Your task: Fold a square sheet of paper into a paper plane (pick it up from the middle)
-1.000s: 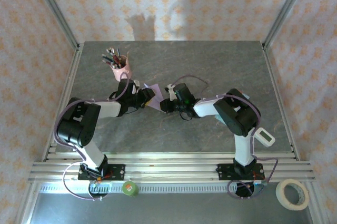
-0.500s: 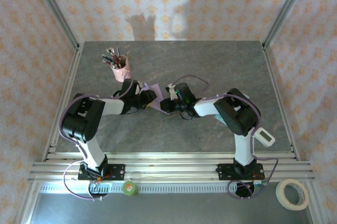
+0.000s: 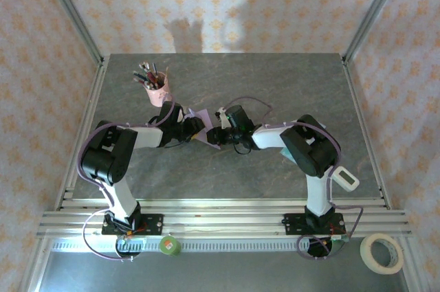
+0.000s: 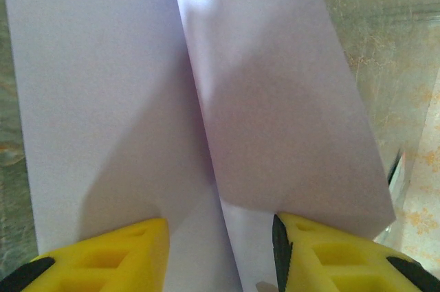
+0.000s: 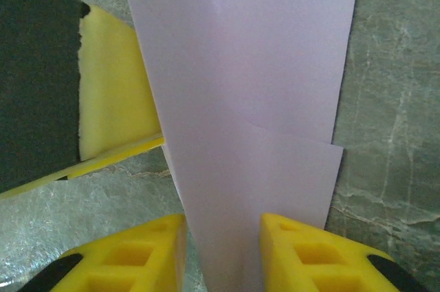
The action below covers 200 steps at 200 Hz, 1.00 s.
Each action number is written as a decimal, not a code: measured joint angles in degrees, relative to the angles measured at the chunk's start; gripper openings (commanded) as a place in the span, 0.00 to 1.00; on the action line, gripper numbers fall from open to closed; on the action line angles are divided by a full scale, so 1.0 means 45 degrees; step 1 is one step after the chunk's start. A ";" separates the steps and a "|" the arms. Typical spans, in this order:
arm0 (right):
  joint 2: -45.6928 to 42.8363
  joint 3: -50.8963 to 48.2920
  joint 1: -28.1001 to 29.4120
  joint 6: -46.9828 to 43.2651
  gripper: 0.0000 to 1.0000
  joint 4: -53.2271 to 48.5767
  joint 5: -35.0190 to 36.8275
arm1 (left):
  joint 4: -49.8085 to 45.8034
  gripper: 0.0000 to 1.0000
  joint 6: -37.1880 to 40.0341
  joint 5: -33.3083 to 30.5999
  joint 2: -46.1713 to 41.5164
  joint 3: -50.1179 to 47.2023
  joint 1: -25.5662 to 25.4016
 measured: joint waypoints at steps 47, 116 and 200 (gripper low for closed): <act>0.0000 0.0049 0.0000 0.0170 0.27 -0.0209 0.0083 | -0.0010 0.45 0.0034 0.0000 0.0015 0.0000 0.0000; 0.0000 0.0262 0.0000 0.0248 0.20 -0.0670 0.0136 | -0.0010 0.43 0.0029 0.0000 0.0034 0.0000 0.0005; 0.0083 0.0262 0.0000 0.0563 0.10 -0.0699 -0.0078 | -0.0010 0.42 0.0019 0.0000 0.0044 -0.0010 0.0005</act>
